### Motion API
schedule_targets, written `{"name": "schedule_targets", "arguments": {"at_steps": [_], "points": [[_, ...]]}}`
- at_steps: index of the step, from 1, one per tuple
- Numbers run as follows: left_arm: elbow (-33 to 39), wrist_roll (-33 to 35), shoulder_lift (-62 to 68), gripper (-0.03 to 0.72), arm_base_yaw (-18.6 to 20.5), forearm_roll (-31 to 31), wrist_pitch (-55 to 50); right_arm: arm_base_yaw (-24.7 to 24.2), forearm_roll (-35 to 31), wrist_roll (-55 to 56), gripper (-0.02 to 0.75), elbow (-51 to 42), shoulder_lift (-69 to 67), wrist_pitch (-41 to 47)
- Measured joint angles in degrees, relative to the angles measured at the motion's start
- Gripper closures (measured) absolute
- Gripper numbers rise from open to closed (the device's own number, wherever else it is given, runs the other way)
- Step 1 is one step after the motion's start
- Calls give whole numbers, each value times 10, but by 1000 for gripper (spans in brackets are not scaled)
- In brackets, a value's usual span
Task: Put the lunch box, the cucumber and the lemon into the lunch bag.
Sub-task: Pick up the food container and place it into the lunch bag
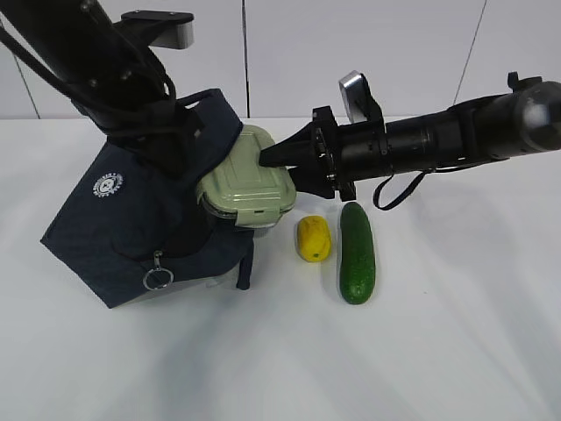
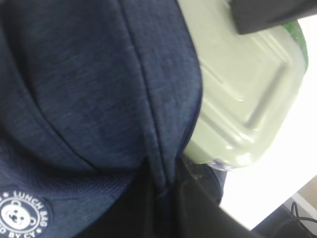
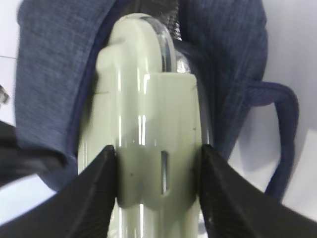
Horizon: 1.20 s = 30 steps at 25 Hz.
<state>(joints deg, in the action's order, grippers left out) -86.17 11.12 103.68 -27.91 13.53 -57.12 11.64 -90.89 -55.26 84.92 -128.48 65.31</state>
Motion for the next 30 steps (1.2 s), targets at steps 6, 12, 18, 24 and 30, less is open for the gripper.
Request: {"name": "schedule_targets", "arguments": {"at_steps": [6, 12, 18, 24, 30], "points": [[0, -1, 0, 670, -6, 22, 1, 12, -4, -14, 356, 18, -16, -2], [0, -1, 0, 670, -6, 46, 3, 20, -2, -26, 356, 37, -16, -4], [0, -1, 0, 670, -6, 78, 7, 31, 0, -42, 357, 46, -16, -19], [0, -1, 0, 670, -6, 97, 19, 49, -12, -60, 356, 47, -27, -40], [0, -1, 0, 670, -6, 102, 30, 57, -28, -62, 357, 51, -63, -41]]}}
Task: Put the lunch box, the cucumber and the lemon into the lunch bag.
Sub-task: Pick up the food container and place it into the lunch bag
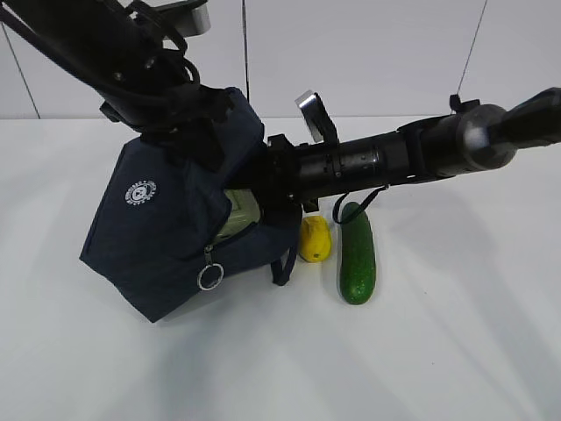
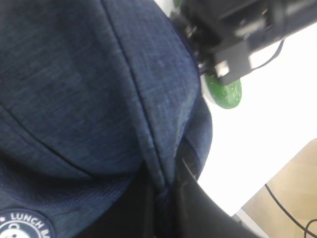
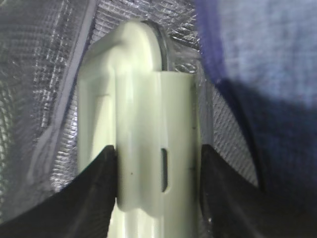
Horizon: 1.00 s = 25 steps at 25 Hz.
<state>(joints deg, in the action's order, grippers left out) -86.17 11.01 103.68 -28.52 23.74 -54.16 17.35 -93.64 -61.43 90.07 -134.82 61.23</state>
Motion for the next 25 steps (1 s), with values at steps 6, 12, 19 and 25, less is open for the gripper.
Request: {"name": "schedule_targets", "arguments": {"at_steps": [6, 12, 19, 25], "points": [[0, 0, 0, 670, 0, 0, 12, 14, -9, -3, 357, 1, -19, -9], [0, 0, 11, 670, 0, -3, 15, 17, -11, -5, 357, 2, -19, -20], [0, 0, 27, 670, 0, -1, 19, 17, -7, -5, 307, 3, -19, -22], [0, 0, 30, 670, 0, -1, 19, 13, -11, -5, 284, 4, -19, 2]]}}
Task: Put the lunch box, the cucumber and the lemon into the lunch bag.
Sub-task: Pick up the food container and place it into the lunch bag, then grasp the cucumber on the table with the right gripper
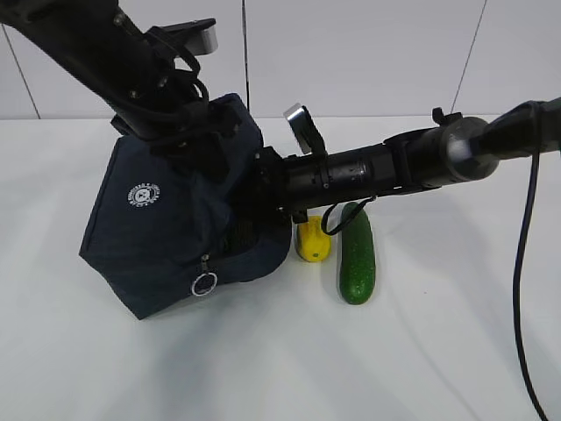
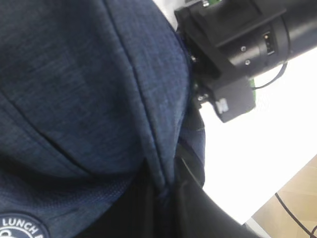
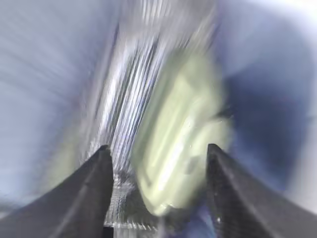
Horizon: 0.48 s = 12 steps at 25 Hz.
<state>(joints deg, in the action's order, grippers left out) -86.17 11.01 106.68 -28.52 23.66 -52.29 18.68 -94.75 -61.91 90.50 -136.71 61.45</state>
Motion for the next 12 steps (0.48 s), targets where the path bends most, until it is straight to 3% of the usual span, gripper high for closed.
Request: {"name": "schedule_targets", "arguments": {"at_steps": [4, 12], "points": [[0, 0, 0, 670, 0, 0, -1, -25, 36, 7, 284, 0, 14, 12], [0, 0, 0, 670, 1, 0, -2, -122, 139, 80, 285, 0, 98, 14]]}}
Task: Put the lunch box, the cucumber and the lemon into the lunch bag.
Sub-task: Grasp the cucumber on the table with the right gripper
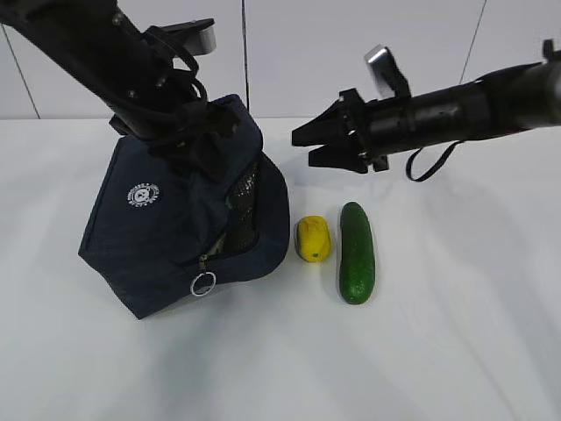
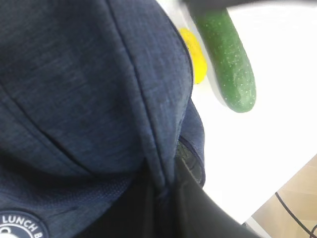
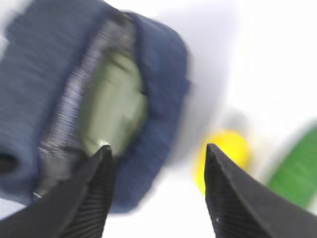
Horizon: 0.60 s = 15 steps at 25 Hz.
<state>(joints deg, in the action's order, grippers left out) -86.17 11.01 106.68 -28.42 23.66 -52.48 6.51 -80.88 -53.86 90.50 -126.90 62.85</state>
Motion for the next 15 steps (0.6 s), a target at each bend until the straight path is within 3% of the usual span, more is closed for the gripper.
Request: {"name": "schedule_targets", "arguments": {"at_steps": [3, 8, 15], "points": [[0, 0, 0, 670, 0, 0, 0, -13, 73, 44, 285, 0, 35, -10], [0, 0, 0, 670, 0, -1, 0, -13, 249, 165, 298, 0, 84, -32], [0, 0, 0, 670, 0, -2, 0, 14, 458, 304, 300, 0, 89, -36]]}}
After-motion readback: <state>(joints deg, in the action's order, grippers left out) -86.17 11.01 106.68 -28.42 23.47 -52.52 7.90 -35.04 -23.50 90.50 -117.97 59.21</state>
